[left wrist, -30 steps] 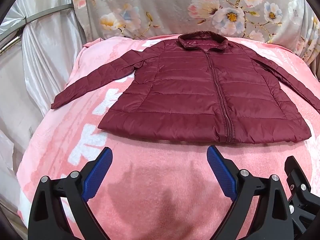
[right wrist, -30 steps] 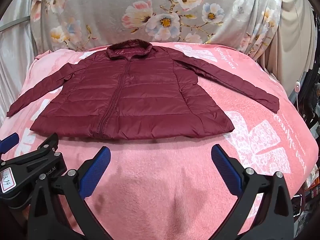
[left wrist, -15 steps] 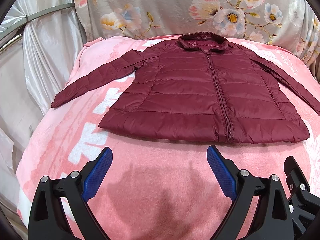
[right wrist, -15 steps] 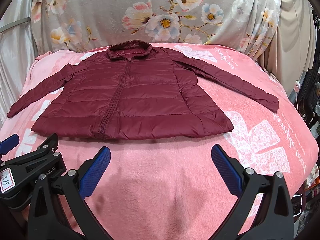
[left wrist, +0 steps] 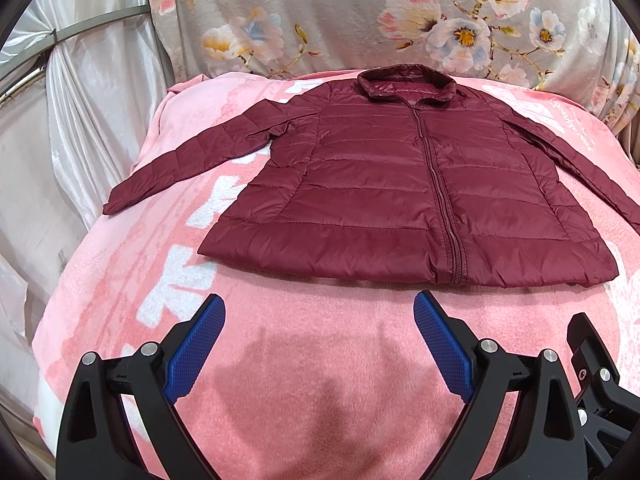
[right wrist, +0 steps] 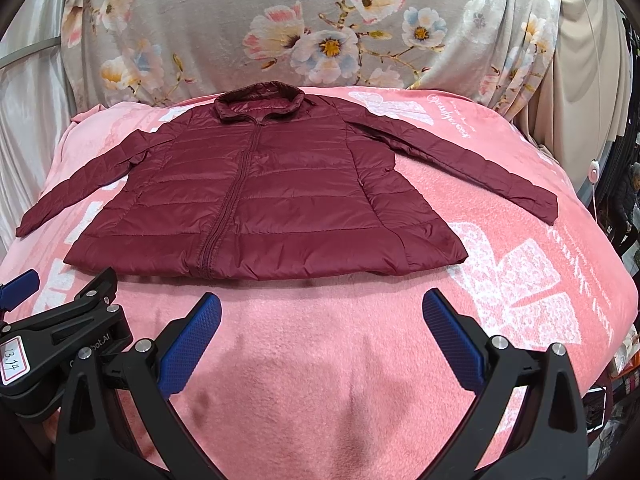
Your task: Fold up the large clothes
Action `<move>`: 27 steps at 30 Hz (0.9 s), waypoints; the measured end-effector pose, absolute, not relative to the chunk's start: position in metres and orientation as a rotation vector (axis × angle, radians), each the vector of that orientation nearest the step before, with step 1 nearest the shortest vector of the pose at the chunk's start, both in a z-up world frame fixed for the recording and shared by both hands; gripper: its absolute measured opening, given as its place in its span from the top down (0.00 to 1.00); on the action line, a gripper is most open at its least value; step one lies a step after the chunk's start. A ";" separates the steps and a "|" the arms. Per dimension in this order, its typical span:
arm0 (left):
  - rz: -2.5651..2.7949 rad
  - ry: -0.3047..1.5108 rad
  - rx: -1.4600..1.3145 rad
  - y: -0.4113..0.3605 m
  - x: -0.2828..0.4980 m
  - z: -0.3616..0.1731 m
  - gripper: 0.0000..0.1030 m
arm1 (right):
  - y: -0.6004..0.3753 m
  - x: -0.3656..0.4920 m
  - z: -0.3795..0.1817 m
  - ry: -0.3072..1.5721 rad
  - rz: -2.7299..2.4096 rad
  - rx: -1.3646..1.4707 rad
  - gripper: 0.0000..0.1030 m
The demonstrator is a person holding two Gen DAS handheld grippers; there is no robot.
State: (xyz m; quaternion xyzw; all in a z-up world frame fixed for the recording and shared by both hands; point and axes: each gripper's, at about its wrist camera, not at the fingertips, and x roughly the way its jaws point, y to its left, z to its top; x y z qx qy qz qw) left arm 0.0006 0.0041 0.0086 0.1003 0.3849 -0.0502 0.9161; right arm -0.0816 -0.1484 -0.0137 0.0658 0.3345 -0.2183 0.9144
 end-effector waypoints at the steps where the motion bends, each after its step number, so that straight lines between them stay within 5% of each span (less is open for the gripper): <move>1: -0.103 0.792 0.206 0.004 0.001 0.009 0.11 | -0.148 -0.082 -0.014 0.689 -0.449 0.136 0.05; 27: -0.105 0.793 0.201 0.006 0.000 0.010 0.11 | -0.147 -0.084 -0.013 0.687 -0.449 0.139 0.05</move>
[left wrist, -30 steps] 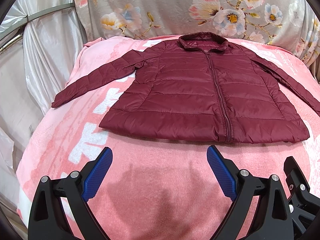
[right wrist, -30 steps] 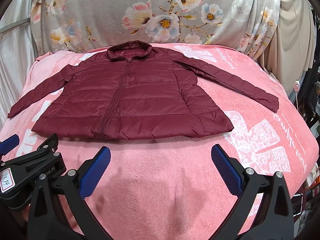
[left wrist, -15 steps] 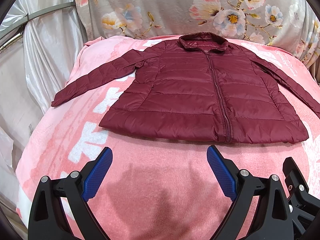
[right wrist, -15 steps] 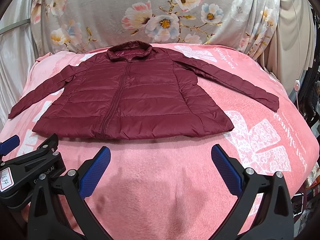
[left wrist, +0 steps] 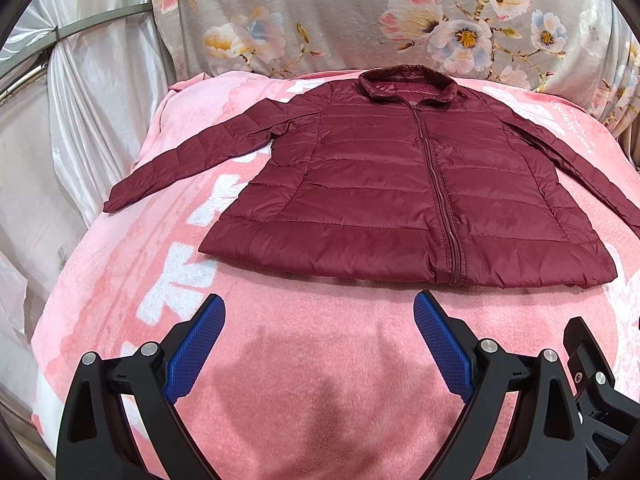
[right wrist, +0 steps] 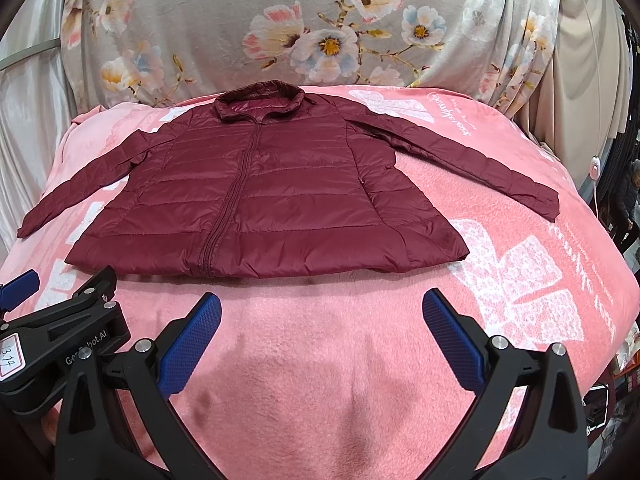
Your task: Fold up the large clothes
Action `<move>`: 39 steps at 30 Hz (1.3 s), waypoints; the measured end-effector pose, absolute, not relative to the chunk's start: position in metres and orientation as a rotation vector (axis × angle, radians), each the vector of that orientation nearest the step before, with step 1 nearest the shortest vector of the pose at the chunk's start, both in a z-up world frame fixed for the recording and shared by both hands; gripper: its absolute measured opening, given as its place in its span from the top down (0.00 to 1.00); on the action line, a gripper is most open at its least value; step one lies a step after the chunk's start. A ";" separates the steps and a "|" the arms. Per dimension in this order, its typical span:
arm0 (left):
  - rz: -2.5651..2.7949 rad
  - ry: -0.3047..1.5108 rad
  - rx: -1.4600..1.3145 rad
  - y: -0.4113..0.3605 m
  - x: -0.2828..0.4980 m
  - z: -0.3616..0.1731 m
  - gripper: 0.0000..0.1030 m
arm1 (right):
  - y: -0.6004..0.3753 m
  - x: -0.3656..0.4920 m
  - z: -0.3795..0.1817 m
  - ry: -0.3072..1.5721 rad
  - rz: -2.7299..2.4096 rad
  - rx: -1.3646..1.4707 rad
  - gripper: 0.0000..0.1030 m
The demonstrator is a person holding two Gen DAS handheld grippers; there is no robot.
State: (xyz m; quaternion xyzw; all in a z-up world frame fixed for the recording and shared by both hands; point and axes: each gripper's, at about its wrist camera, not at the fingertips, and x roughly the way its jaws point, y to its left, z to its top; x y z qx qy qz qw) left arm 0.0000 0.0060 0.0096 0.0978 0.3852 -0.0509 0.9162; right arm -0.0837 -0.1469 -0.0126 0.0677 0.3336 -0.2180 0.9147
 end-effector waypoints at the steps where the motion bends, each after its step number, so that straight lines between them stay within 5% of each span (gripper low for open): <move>1: -0.106 0.795 0.202 0.006 0.000 0.009 0.11 | -0.147 -0.083 -0.013 0.687 -0.450 0.139 0.05; 39: -0.107 0.801 0.199 0.008 -0.001 0.011 0.11 | -0.148 -0.084 -0.013 0.686 -0.448 0.145 0.05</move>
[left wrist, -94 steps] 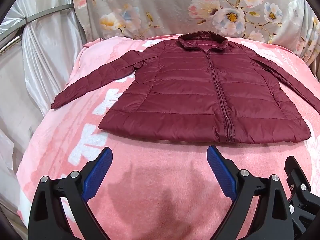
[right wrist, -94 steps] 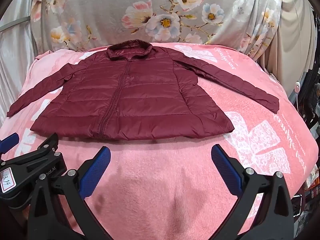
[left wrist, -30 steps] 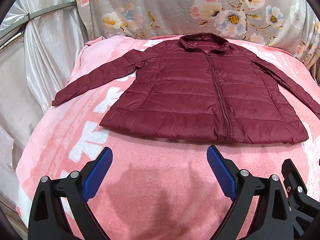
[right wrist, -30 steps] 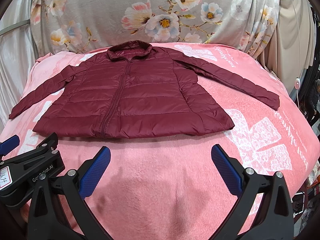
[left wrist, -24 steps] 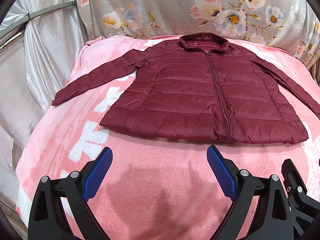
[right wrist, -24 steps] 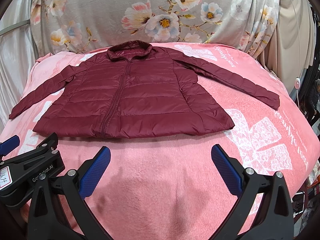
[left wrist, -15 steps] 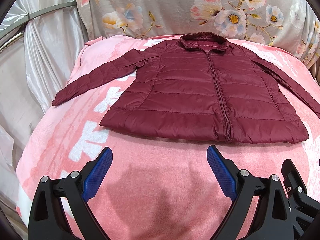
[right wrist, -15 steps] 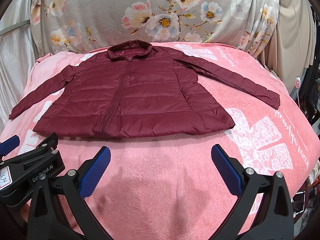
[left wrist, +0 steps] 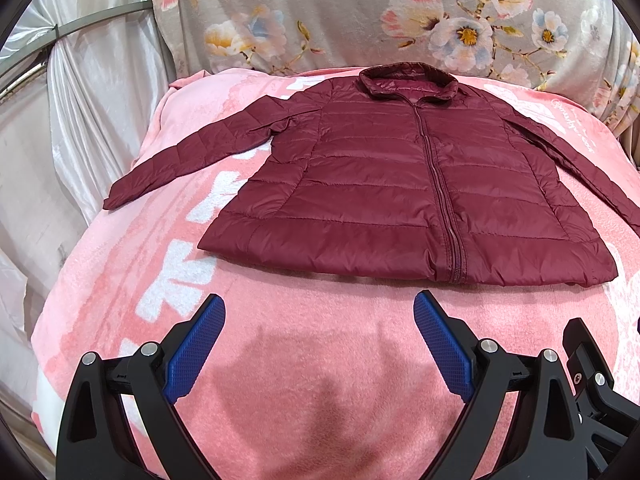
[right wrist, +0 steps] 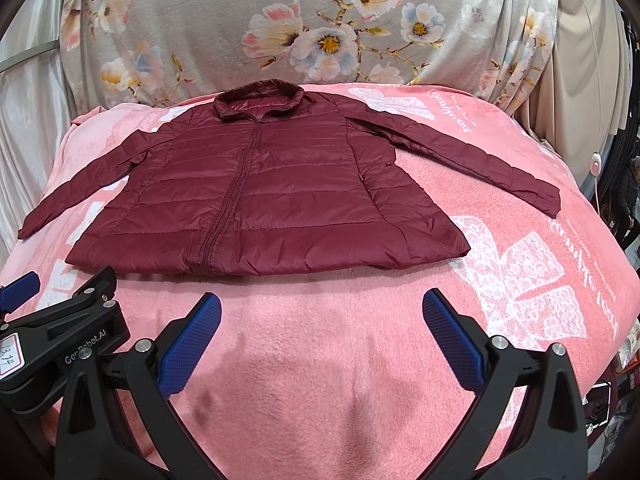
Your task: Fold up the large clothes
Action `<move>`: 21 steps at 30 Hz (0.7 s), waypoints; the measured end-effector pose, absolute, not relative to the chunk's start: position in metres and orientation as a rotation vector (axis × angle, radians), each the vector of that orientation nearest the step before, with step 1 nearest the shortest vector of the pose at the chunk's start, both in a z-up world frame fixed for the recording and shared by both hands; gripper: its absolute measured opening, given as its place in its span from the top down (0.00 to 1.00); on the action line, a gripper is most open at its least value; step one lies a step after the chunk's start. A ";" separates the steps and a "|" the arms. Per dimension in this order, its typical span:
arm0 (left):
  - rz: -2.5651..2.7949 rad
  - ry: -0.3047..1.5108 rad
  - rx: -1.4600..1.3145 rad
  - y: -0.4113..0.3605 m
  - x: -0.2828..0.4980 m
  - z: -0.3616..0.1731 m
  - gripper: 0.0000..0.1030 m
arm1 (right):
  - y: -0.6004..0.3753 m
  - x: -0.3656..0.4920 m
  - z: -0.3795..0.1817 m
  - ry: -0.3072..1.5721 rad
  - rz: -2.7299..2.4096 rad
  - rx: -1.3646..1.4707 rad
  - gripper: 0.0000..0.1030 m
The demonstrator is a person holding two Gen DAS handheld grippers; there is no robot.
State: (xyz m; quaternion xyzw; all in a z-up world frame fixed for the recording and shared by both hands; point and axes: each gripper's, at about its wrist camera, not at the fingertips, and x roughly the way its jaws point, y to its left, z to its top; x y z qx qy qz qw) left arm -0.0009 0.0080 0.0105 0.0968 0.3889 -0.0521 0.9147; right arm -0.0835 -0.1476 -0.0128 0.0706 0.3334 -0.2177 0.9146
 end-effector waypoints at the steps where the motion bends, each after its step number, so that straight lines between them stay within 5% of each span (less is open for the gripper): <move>1: -0.107 0.800 0.199 0.008 -0.001 0.011 0.11 | -0.148 -0.083 -0.014 0.684 -0.448 0.144 0.05; 21: -0.109 0.838 0.194 0.000 0.012 -0.004 0.11 | -0.158 -0.070 -0.034 0.719 -0.423 0.188 0.05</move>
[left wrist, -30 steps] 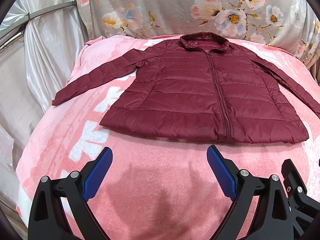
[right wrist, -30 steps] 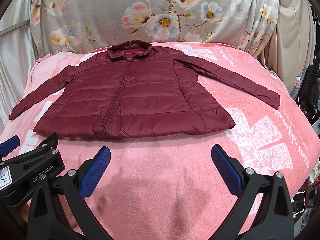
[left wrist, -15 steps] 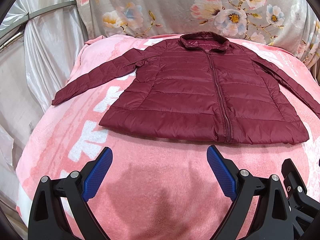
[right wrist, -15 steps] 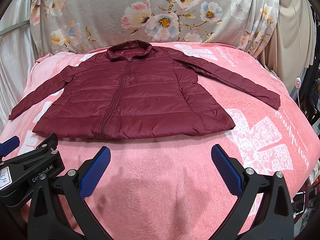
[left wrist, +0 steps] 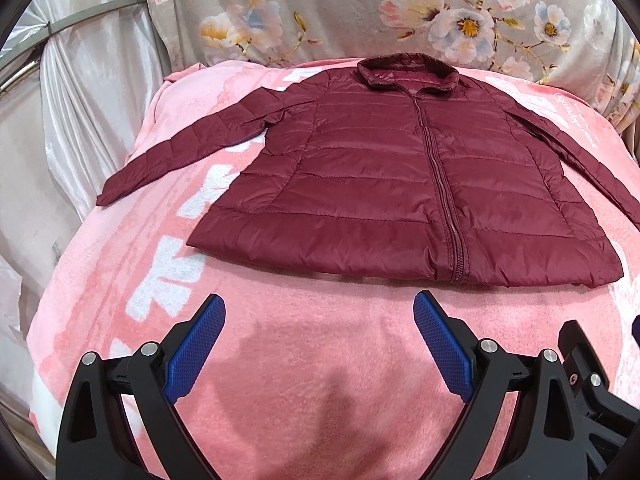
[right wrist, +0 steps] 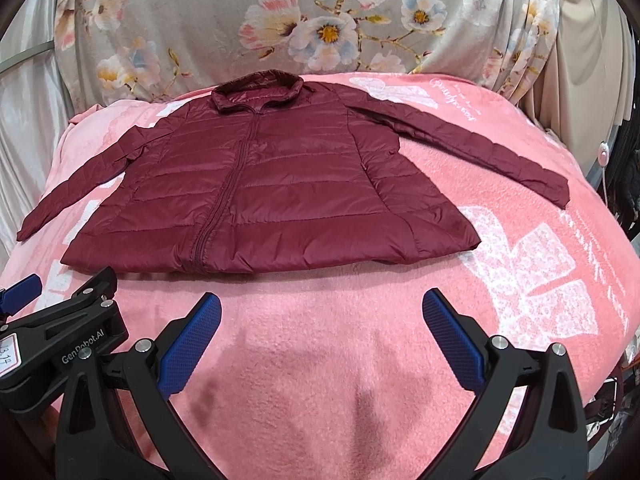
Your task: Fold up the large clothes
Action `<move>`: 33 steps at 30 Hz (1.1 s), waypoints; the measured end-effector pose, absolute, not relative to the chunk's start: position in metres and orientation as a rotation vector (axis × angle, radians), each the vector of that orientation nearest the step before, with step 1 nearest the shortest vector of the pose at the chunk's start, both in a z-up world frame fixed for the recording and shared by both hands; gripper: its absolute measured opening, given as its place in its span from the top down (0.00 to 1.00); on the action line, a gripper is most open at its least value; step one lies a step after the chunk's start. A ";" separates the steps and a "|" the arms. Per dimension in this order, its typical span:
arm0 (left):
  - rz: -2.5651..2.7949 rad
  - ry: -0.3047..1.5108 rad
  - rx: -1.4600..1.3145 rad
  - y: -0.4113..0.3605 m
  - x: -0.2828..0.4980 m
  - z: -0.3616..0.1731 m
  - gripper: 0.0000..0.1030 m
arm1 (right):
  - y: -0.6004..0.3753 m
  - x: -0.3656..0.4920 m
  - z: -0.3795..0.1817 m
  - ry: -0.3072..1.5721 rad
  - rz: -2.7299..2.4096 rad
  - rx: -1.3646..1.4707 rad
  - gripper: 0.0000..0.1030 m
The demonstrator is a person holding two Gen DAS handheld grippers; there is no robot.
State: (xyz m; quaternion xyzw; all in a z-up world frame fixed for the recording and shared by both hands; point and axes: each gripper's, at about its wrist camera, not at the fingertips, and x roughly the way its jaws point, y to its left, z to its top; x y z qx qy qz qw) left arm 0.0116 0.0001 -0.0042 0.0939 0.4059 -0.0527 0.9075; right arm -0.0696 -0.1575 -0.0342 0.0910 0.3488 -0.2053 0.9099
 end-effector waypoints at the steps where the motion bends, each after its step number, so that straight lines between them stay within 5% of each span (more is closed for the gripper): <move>1: -0.113 0.843 0.187 -0.001 0.014 -0.005 0.11 | -0.160 -0.068 -0.037 0.724 -0.419 0.191 0.05; 9: -0.099 0.867 0.190 -0.007 0.042 -0.015 0.11 | -0.228 -0.057 -0.043 0.721 -0.484 0.296 0.05; 22: 0.000 0.844 0.153 0.016 0.108 -0.017 0.12 | -0.509 -0.083 -0.061 0.527 -0.837 0.816 0.05; 30: 0.081 0.832 0.137 0.027 0.143 -0.018 0.12 | -0.574 -0.075 -0.090 0.478 -0.955 0.879 0.05; 32: 0.087 0.843 0.130 0.030 0.150 -0.020 0.12 | -0.582 -0.066 -0.087 0.491 -0.992 0.839 0.17; 33: 0.083 0.853 0.126 0.032 0.153 -0.021 0.12 | -0.585 -0.064 -0.086 0.491 -1.014 0.830 0.33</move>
